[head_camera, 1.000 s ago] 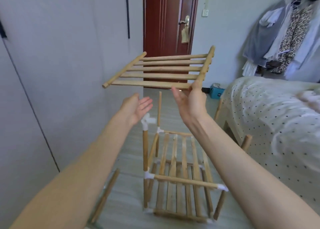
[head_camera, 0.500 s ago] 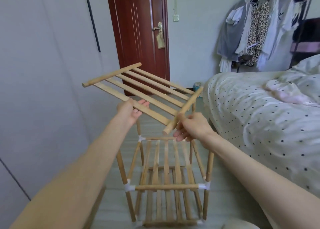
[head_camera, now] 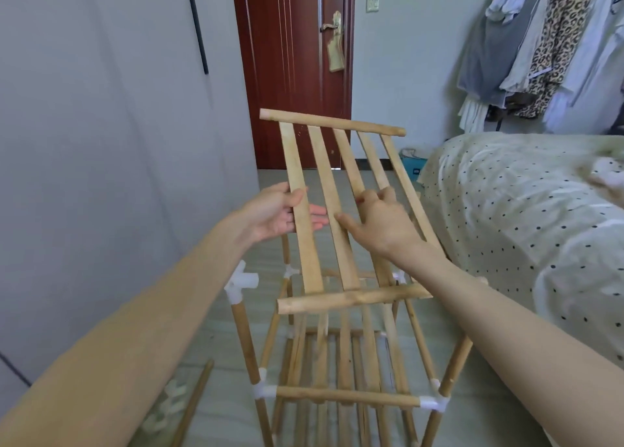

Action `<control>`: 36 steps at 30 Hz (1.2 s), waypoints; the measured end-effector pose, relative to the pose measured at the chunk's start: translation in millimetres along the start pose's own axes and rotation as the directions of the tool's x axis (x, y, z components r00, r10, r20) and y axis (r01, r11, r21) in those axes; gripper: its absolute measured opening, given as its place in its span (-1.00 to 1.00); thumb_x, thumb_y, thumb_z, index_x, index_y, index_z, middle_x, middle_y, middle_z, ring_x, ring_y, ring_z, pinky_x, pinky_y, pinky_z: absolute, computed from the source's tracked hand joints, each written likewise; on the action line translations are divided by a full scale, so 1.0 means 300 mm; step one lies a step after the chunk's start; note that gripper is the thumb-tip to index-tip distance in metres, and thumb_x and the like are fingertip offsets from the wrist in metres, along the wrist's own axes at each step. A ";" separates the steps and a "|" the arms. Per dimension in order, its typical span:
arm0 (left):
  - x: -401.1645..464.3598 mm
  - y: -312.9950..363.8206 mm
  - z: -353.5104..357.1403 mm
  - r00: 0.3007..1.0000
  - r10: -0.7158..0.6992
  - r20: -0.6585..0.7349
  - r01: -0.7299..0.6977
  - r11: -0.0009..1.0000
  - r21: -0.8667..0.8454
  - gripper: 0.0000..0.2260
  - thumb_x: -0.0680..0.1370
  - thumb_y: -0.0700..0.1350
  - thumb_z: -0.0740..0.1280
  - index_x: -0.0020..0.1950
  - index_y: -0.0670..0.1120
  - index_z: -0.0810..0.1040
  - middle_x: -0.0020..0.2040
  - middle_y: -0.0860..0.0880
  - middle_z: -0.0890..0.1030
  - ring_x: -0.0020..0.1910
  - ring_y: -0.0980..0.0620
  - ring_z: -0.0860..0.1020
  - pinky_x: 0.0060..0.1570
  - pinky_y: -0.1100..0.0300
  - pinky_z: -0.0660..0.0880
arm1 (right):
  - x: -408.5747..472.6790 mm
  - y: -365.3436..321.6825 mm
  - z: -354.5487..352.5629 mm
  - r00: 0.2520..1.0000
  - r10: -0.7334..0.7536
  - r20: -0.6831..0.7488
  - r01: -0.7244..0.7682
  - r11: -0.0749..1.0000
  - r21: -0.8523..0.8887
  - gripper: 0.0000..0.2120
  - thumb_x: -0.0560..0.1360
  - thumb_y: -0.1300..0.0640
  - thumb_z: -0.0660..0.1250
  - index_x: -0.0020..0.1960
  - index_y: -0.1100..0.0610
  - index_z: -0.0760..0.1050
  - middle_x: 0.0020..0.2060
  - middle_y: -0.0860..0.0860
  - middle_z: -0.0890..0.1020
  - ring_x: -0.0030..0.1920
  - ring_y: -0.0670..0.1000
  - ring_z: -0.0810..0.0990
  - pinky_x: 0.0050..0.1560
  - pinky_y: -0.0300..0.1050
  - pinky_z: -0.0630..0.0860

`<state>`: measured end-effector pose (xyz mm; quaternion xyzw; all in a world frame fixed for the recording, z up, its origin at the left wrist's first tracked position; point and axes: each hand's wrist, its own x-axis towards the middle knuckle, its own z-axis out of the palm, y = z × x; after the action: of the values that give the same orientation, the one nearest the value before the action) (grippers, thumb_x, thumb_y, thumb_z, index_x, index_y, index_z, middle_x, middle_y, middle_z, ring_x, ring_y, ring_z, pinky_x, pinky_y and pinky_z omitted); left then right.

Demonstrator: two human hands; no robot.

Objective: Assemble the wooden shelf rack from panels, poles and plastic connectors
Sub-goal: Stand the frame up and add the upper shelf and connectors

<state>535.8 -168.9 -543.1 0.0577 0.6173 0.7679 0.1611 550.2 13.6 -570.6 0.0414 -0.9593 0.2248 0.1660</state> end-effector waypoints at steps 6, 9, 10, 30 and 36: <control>0.047 -0.012 -0.071 1.000 -0.007 0.019 0.009 0.993 -0.119 -0.83 0.64 -0.25 0.10 0.20 -0.21 0.38 -0.13 -0.31 0.65 -0.11 -0.19 0.66 -0.24 0.07 0.62 | 0.024 -0.032 0.058 0.991 0.111 0.069 -0.128 0.931 0.341 -0.14 0.36 -0.31 0.34 0.45 0.09 0.06 0.16 0.07 0.45 0.02 0.14 0.57 -0.22 -0.10 0.54; 0.047 -0.026 -0.086 1.000 -0.023 0.013 0.023 1.000 0.014 -0.78 0.64 -0.18 0.14 0.28 -0.17 0.36 -0.04 -0.24 0.66 -0.04 -0.13 0.66 -0.16 0.10 0.62 | 0.017 -0.022 0.098 0.972 0.219 0.084 -0.234 0.884 0.405 -0.15 0.34 -0.31 0.37 0.41 0.14 0.17 0.09 0.10 0.53 -0.04 0.10 0.57 -0.21 -0.10 0.54; 0.041 -0.029 -0.095 1.000 -0.017 -0.013 0.018 0.993 0.116 -0.76 0.64 -0.14 0.15 0.29 -0.15 0.36 -0.01 -0.20 0.67 -0.03 -0.11 0.66 -0.13 0.11 0.62 | 0.013 -0.016 0.107 0.962 0.251 0.109 -0.273 0.862 0.427 -0.18 0.33 -0.32 0.37 0.37 0.14 0.22 0.01 0.08 0.54 -0.15 0.06 0.56 -0.36 -0.22 0.50; -0.182 -0.289 -0.186 0.840 0.218 -0.497 -0.090 0.959 0.268 -0.76 0.64 -0.12 0.10 0.01 -0.01 0.56 -0.36 0.05 0.41 -0.37 0.12 0.38 -0.52 0.40 0.26 | 0.054 0.003 0.179 0.869 0.461 0.180 -0.495 0.803 0.332 -0.33 0.30 -0.27 0.43 0.16 0.21 0.42 -0.31 0.06 0.49 -0.47 0.02 0.49 -0.60 -0.23 0.32; -0.166 -0.300 -0.192 0.811 0.230 -0.537 -0.102 0.961 0.257 -0.78 0.66 -0.13 0.04 0.00 -0.01 0.48 -0.33 0.02 0.40 -0.34 0.12 0.37 -0.36 0.27 0.27 | 0.047 -0.008 0.194 0.874 0.450 0.181 -0.485 0.812 0.324 -0.32 0.31 -0.25 0.44 0.19 0.21 0.39 -0.21 0.09 0.52 -0.44 0.03 0.49 -0.55 -0.19 0.35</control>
<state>582.1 -221.6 -638.0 -0.0996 0.7094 0.6900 -0.1031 519.8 -14.4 -614.0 -0.1556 -0.8889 0.4280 0.0489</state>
